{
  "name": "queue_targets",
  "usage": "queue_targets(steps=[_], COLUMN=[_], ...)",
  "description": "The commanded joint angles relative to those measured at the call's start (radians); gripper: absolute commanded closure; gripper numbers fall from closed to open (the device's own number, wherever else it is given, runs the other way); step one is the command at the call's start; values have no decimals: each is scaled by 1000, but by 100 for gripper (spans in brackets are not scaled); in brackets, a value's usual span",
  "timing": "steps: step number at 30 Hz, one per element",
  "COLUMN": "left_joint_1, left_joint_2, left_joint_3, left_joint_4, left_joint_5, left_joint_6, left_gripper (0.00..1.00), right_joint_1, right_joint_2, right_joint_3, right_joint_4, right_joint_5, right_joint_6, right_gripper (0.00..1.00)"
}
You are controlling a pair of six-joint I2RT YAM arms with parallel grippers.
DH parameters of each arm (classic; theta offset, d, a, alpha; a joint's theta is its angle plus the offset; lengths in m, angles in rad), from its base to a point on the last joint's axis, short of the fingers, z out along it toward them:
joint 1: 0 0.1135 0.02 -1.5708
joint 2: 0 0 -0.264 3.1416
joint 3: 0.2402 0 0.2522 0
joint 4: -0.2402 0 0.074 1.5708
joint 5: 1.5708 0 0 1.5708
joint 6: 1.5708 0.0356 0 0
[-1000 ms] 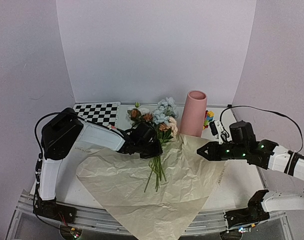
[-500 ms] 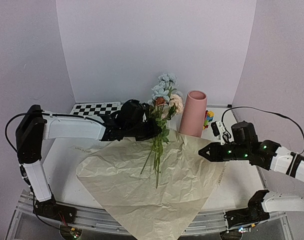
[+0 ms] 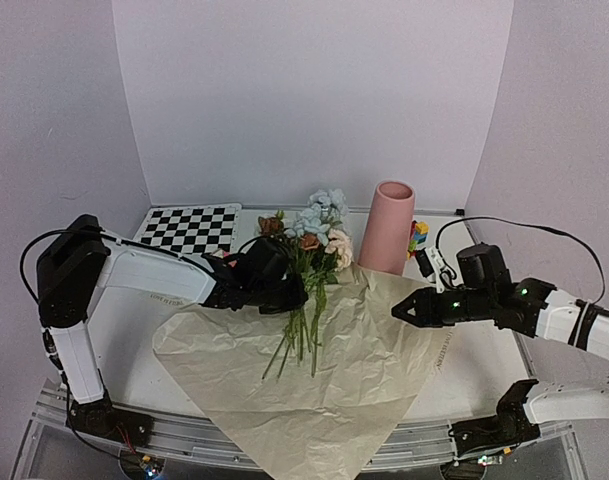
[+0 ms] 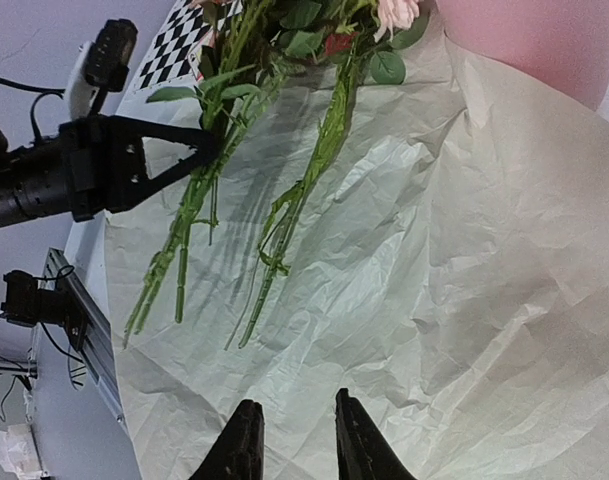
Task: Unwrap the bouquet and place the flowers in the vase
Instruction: Adjust the fake flower with the wrapping paper.
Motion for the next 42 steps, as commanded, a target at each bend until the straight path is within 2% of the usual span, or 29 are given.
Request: queue_targets(steps=[1,9,15,17,20,22,24,28,35,42], left_joint_1=[2,-5,-41,-40,-40,-41,-41,-41,-41,-41], left_joint_2=[-13,-95,-150,-136,-90,-65,-58,-86,-65,-12], left_joint_3=[-55,-129,-169,-170,-153,-156,-165,-182,-83,-38], left_joint_4=[77,169,178,173,148,144,140,122,-7,-58], left_joint_5=[-98,-120,-222,-214,-156,-114,-97,-103,-74,-54], left_joint_6=[-48,-65,-90,-87,-85,-86,-85,-53,75,95], left_gripper=[96,96,93,83,60,53,51,55,78,80], right_joint_1=[5,5,5,5,5,5,5,5,7,26], right_joint_2=[4,0,11,17,30,42,54,71,118,140], right_joint_3=[13,25,46,48,51,55,62,74,71,60], right_joint_4=[-11,-12,-17,-18,-18,-18,-19,-18,19,66], right_joint_5=[-36,-39,-47,-49,-54,-60,-64,-65,-95,-82], right_joint_6=[8,9,2,2,2,1,0,-2,16,48], right_gripper=[73,73,73,73,73,73,73,73,73,73])
